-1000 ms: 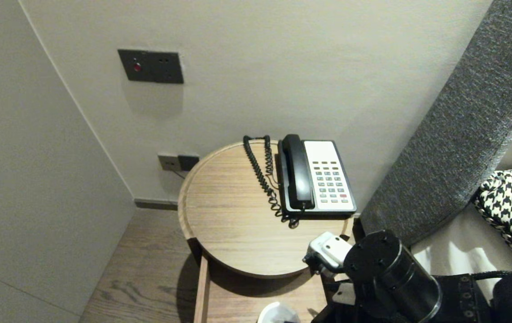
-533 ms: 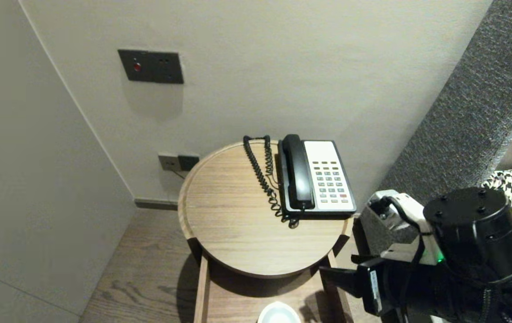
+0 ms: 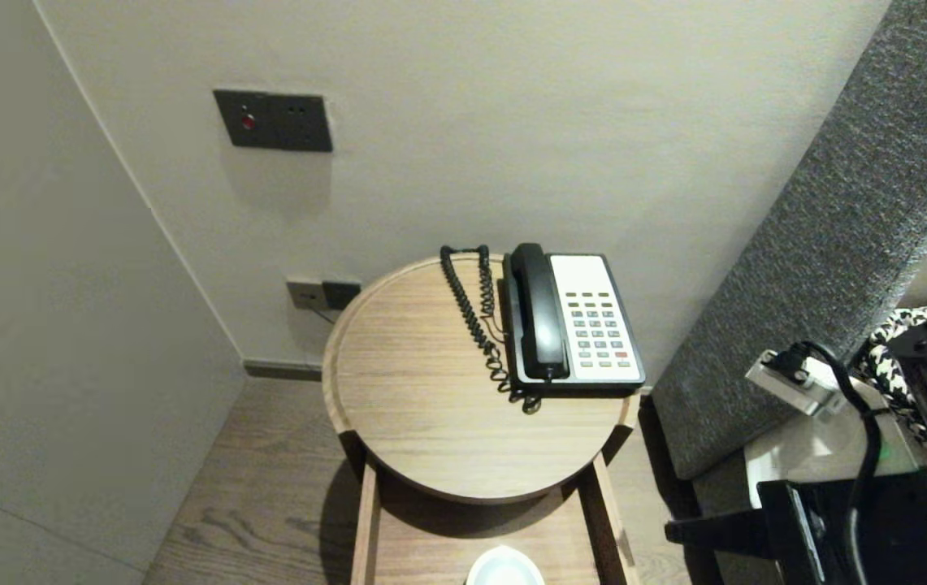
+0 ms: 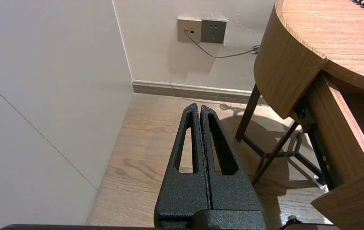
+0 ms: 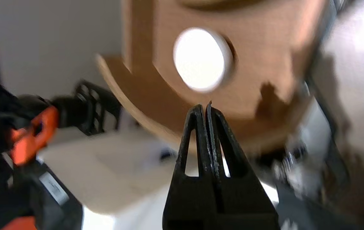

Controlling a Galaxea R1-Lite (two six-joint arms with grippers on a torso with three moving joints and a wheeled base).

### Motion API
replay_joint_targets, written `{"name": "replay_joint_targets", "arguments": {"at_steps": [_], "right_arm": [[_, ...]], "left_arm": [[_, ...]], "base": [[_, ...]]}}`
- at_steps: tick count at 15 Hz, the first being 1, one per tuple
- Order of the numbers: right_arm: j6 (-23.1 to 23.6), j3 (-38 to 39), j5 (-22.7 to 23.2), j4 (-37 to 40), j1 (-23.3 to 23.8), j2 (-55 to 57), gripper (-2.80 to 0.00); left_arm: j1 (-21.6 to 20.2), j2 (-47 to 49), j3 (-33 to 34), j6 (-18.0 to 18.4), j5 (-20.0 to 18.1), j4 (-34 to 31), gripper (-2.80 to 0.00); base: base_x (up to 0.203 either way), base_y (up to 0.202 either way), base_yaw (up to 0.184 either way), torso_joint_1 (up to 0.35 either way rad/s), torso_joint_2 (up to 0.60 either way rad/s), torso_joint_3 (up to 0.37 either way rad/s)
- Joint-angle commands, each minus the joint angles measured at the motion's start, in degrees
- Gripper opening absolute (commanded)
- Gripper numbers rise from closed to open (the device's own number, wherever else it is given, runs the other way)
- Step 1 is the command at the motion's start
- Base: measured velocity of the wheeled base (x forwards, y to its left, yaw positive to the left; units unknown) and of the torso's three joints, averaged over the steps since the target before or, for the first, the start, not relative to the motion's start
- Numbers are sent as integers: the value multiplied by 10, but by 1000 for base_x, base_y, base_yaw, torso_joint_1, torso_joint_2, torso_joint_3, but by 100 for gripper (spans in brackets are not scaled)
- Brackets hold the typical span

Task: Close the nightstand drawer

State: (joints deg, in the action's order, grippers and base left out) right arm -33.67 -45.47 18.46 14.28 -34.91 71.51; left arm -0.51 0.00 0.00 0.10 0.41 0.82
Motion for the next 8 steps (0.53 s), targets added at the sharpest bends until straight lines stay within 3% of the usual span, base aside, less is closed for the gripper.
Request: {"name": "replay_joint_targets", "arguments": {"at_steps": [1, 4, 8], "right_arm": [[3, -28, 3, 121, 5, -1, -280], [72, -27, 7, 229, 4, 24, -280], [144, 22, 8, 237, 2, 38, -280]], "left_arm": [[0, -1, 0, 0, 0, 1, -280], [0, -1, 0, 0, 0, 0, -280], [0, -1, 0, 0, 0, 1, -280]], "base": [[0, 0, 0, 0, 0, 0], [0, 0, 0, 0, 0, 0], [0, 0, 0, 0, 0, 0]]}}
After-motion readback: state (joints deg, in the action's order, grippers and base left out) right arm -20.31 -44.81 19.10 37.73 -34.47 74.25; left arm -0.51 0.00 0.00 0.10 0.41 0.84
